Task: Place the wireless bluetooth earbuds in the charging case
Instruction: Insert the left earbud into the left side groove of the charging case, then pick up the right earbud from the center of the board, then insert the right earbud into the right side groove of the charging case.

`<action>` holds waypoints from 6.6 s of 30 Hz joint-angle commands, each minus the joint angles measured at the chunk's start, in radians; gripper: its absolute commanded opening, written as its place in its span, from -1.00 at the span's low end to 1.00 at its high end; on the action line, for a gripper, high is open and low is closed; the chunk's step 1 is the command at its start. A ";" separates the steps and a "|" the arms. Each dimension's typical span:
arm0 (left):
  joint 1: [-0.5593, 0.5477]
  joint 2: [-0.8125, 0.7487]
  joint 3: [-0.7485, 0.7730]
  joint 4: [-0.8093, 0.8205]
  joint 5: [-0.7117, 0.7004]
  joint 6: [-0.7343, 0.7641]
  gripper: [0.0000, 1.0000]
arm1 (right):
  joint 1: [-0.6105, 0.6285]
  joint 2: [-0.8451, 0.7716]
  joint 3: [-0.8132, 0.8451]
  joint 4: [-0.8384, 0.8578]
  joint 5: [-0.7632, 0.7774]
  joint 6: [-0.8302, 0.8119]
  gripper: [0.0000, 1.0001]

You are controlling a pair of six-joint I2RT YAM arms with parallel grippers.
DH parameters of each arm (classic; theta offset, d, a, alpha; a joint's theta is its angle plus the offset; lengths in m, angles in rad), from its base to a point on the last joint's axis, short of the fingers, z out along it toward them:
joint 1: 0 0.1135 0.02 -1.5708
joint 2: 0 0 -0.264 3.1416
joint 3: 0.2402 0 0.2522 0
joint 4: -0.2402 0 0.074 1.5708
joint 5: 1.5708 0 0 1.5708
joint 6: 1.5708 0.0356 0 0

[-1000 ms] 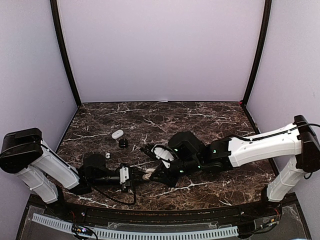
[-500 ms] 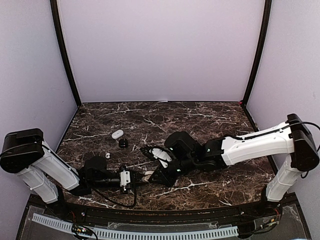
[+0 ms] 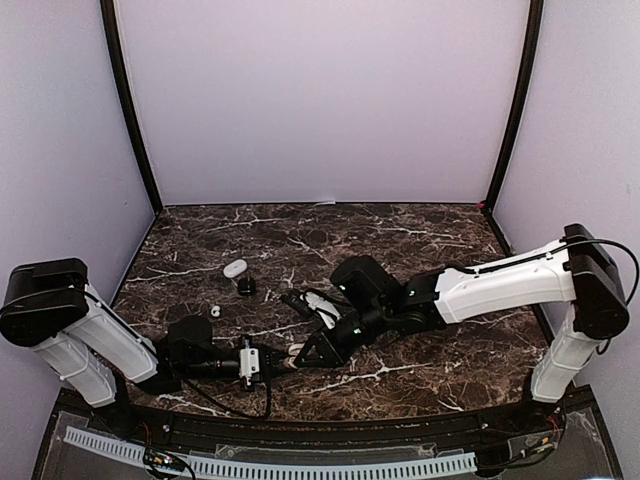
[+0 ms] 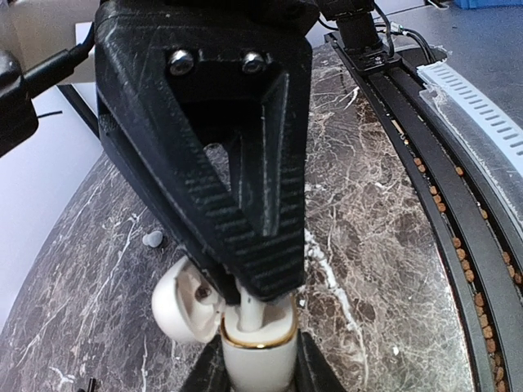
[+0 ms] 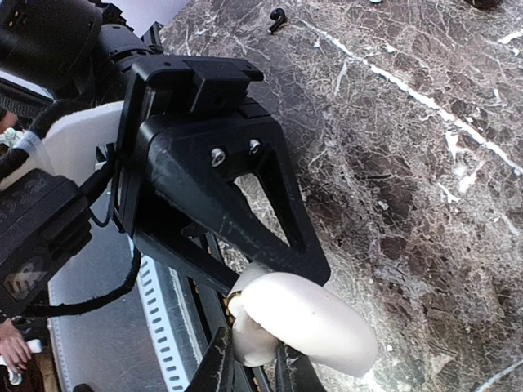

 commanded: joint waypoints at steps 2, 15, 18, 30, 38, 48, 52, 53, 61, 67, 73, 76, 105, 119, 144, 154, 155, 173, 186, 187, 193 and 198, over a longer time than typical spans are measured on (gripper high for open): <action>-0.029 -0.006 -0.005 0.099 0.075 0.029 -0.74 | -0.024 0.033 0.016 0.061 -0.038 0.044 -0.96; -0.032 -0.002 -0.014 0.165 0.016 -0.028 -0.74 | -0.024 -0.008 -0.005 0.042 -0.024 0.032 -0.55; -0.032 0.000 -0.016 0.180 0.022 -0.045 -0.74 | -0.024 -0.036 -0.018 0.032 -0.014 0.031 -0.50; -0.032 0.002 -0.016 0.188 0.018 -0.066 -0.74 | -0.024 -0.089 -0.039 0.018 0.016 0.033 -0.50; -0.032 0.000 -0.014 0.181 0.013 -0.060 -0.74 | -0.024 -0.089 -0.042 0.020 -0.001 0.021 -0.51; -0.032 0.003 -0.011 0.178 0.016 -0.061 -0.74 | -0.024 -0.089 -0.042 0.035 0.000 0.020 -0.74; -0.032 0.002 -0.010 0.178 0.005 -0.067 -0.74 | -0.024 -0.115 -0.052 0.035 0.011 0.013 -0.74; -0.032 0.001 -0.011 0.180 0.000 -0.068 -0.74 | -0.024 -0.130 -0.060 0.037 0.016 0.009 -0.74; -0.030 0.002 -0.018 0.220 -0.038 -0.097 -0.74 | -0.027 -0.290 -0.137 0.039 0.175 -0.036 -0.73; 0.005 -0.010 -0.020 0.247 -0.057 -0.183 -0.74 | -0.045 -0.396 -0.209 -0.033 0.453 0.013 -0.73; 0.058 -0.043 -0.020 0.237 -0.090 -0.263 -0.74 | -0.075 -0.542 -0.405 0.028 0.697 0.152 -0.48; 0.076 -0.059 -0.001 0.187 -0.148 -0.304 -0.74 | -0.114 -0.568 -0.488 0.056 0.730 0.213 -0.44; 0.080 -0.081 0.022 0.118 -0.167 -0.322 -0.74 | -0.408 -0.256 -0.632 0.449 0.523 0.081 -0.07; 0.081 -0.076 0.023 0.118 -0.157 -0.315 -0.74 | -0.384 -0.127 -0.847 0.928 0.633 0.008 -0.11; 0.080 -0.082 0.015 0.126 -0.146 -0.310 -0.74 | -0.308 0.229 -0.814 1.234 0.751 -0.242 -0.44; 0.080 -0.087 0.012 0.128 -0.149 -0.310 -0.74 | -0.320 0.237 -0.771 1.162 0.755 -0.241 -0.55; 0.080 -0.087 0.012 0.128 -0.148 -0.310 -0.74 | -0.320 0.231 -0.771 1.157 0.755 -0.241 -0.58; 0.080 -0.091 0.012 0.126 -0.140 -0.309 -0.74 | -0.323 -0.047 -0.747 0.912 0.641 -0.227 -0.89; 0.080 -0.078 0.021 0.123 -0.051 -0.335 -0.74 | -0.290 -0.315 -0.682 0.592 0.385 -0.225 -0.93; 0.080 -0.074 0.022 0.123 -0.023 -0.341 -0.74 | -0.279 -0.331 -0.666 0.562 0.357 -0.235 -0.93; 0.080 -0.046 0.022 0.133 0.093 -0.302 -0.74 | -0.195 -0.402 -0.517 0.353 0.175 -0.299 -0.94; 0.080 -0.032 0.006 0.158 0.130 -0.248 -0.73 | -0.152 -0.432 -0.415 0.234 0.103 -0.273 -0.94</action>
